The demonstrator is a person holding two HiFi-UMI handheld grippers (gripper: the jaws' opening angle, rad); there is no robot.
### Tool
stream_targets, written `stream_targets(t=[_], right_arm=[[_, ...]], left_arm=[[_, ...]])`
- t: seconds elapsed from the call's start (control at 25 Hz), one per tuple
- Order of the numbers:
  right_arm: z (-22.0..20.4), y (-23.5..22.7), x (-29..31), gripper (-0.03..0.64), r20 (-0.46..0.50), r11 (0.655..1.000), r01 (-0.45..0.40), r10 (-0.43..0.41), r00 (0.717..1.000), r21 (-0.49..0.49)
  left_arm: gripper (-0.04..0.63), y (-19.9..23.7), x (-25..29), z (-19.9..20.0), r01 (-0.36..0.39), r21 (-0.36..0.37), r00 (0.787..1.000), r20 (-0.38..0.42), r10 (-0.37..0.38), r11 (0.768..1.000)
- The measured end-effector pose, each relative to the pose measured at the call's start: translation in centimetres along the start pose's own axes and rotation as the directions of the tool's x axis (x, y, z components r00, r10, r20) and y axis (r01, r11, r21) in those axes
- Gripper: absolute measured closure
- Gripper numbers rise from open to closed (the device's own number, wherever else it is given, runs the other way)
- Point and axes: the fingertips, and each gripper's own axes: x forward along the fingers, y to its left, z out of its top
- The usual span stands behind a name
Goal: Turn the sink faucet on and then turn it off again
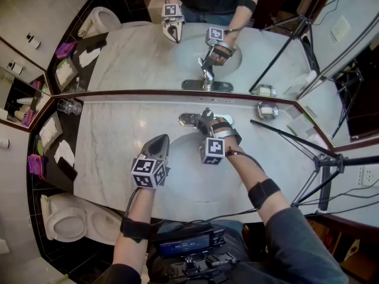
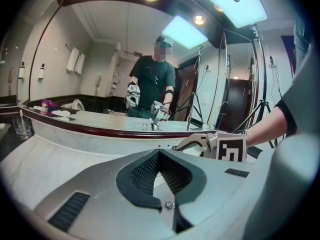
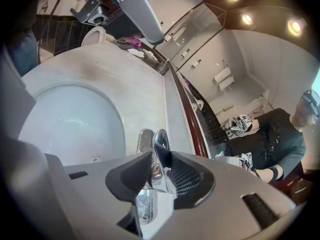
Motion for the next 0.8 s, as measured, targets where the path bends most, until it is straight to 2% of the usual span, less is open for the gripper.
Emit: stream_targets(t=[0.2,0.56,0.8], right_arm=[[0.21,1.29,0.13,0.492,0.001,0.999,-0.023,0.023,1.0,-0.027],[0.07,1.19,0.2,0.492,0.016,1.0,-0.013,0.013,1.0,-0.024],[-0.04,1.34,0.2,0.491,-0.001,0.997,-0.036,0.036,0.999,-0.065]], left_arm=[[0.601,-0.27,0.28,0.49,0.005,0.008,1.0,0.004,-0.005,1.0],[0.601,-0.17,0.08,0.13,-0.001,0.004,1.0,0.0,0.001,1.0],[0.601,-0.09,-0.69,0.14,-0.009,0.008,1.0,0.002,0.009,1.0]])
